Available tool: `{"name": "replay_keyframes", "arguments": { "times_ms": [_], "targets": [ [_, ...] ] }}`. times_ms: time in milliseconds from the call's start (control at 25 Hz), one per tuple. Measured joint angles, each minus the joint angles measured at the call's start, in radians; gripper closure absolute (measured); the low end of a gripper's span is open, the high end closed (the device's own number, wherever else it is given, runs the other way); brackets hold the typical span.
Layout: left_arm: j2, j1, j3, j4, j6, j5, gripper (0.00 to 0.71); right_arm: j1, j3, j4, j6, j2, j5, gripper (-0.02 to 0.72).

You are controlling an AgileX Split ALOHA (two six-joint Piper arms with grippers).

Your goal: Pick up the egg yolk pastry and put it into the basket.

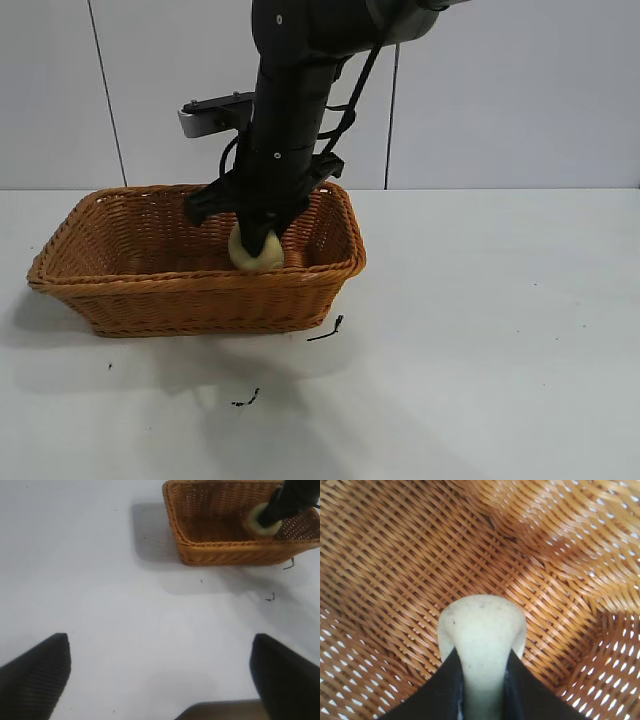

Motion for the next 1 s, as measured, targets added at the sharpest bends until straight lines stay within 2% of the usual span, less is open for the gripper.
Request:
{"name": "replay_keyframes", "arguments": {
  "times_ms": [80,200,320,560,760,1000],
  "targets": [
    [0.0,0.0,0.0,0.0,0.0,0.0,0.015,0.0,-0.014,-0.019,-0.001,-0.016,0.009,0.087],
    [0.0,0.0,0.0,0.0,0.0,0.0,0.015,0.0,-0.078,-0.062,0.001,-0.032,0.047,0.045],
    [0.0,0.0,0.0,0.0,0.0,0.0,0.015,-0.005,-0.15,-0.092,0.004,-0.041,0.111,0.036],
    [0.0,0.0,0.0,0.0,0.0,0.0,0.015,-0.097,-0.235,-0.096,0.004,-0.047,0.221,0.036],
    [0.0,0.0,0.0,0.0,0.0,0.0,0.015,-0.255,-0.238,-0.093,0.005,-0.047,0.275,0.036],
    [0.0,0.0,0.0,0.0,0.0,0.0,0.015,-0.444,-0.24,-0.093,0.005,-0.047,0.3,0.036]
  ]
}}
